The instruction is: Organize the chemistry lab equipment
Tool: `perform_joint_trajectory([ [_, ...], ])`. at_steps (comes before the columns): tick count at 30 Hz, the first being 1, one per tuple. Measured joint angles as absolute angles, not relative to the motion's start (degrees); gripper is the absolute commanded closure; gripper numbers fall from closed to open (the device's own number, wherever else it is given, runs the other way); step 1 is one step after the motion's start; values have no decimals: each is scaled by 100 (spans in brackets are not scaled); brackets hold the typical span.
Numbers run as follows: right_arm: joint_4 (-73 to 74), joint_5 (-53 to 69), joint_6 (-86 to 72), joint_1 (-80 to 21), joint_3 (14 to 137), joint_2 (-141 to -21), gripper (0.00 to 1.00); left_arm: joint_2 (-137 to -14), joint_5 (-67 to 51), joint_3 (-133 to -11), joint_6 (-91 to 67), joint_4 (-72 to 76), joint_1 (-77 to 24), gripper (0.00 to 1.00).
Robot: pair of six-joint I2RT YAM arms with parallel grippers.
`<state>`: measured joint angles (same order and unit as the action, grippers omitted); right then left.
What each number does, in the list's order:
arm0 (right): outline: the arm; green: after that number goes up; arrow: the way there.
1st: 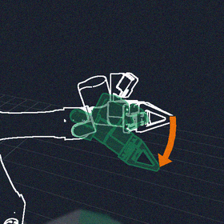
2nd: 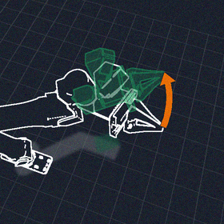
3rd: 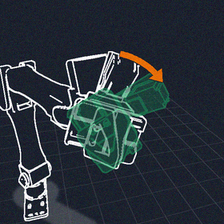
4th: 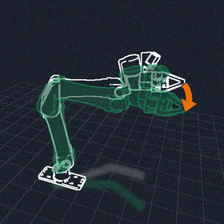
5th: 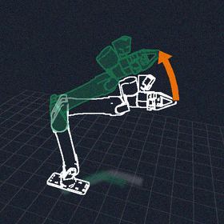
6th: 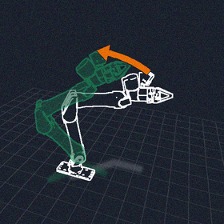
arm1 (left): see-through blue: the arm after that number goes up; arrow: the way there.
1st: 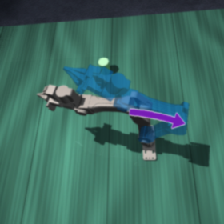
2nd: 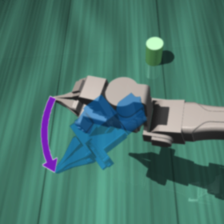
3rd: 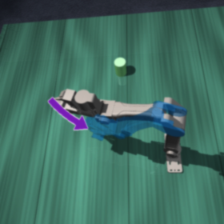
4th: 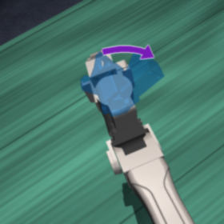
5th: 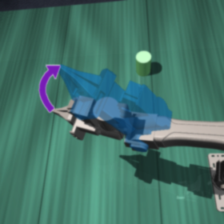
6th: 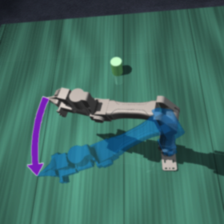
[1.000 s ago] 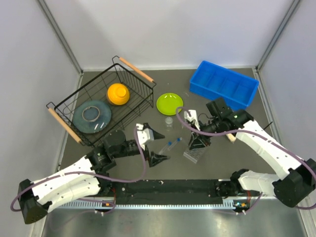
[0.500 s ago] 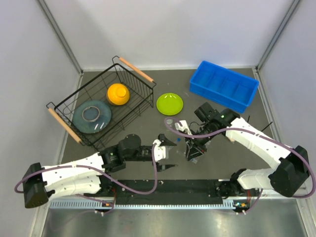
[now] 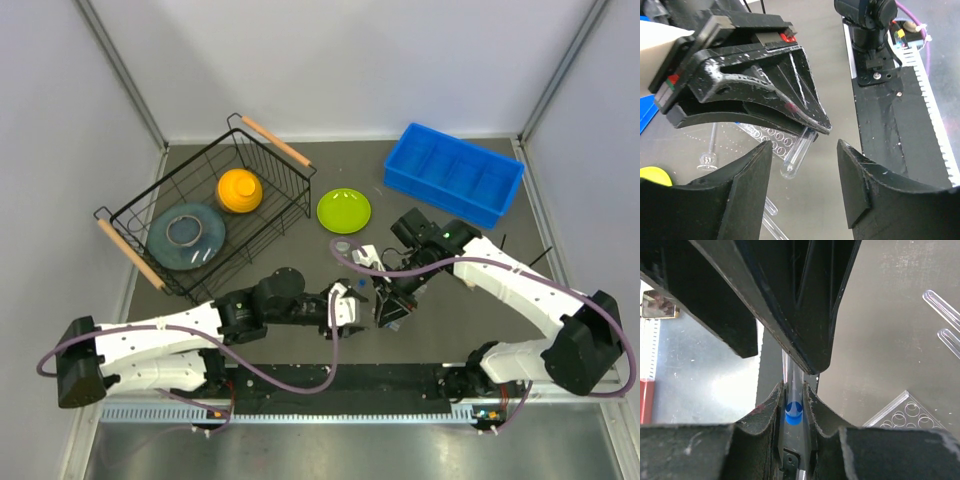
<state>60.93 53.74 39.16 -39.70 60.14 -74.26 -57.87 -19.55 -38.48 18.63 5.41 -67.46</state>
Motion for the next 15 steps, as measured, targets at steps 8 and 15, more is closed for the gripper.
perform_joint_trajectory([
  [8, 6106, 5415, 3948, -3972, 6014, -7426, 92, -6020, -1785, -4032, 2143, 167, -6873, 59],
  [15, 6248, 5430, 4001, -3977, 6014, -7428, 92, -6143, -1758, -4191, 2213, 27, -6873, 78],
])
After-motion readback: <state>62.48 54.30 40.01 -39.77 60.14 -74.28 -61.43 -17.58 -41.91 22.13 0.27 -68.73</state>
